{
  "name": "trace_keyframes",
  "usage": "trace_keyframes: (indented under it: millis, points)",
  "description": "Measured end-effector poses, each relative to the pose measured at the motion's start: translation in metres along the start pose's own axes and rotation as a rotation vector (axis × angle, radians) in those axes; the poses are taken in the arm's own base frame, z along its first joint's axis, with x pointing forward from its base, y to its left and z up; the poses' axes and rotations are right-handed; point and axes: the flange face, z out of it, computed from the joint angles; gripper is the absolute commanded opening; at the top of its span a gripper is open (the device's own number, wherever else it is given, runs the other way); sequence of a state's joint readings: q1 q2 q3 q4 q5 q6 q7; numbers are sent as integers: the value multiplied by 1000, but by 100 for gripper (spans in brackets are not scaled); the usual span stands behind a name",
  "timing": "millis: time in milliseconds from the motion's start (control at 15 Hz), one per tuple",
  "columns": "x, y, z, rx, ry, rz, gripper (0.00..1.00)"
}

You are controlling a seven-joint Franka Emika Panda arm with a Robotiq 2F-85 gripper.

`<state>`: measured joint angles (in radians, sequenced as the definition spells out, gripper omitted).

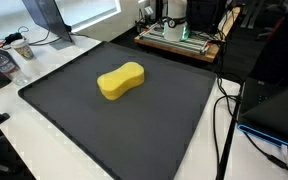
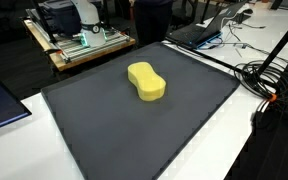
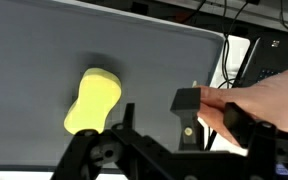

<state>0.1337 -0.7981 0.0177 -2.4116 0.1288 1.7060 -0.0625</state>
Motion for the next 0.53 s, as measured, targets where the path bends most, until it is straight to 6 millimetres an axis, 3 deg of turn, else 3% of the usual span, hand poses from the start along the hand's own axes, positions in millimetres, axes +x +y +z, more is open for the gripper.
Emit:
trace_keyframes:
  millis: [533]
  points:
    - [-8, 41, 2, 67, -30, -32, 2]
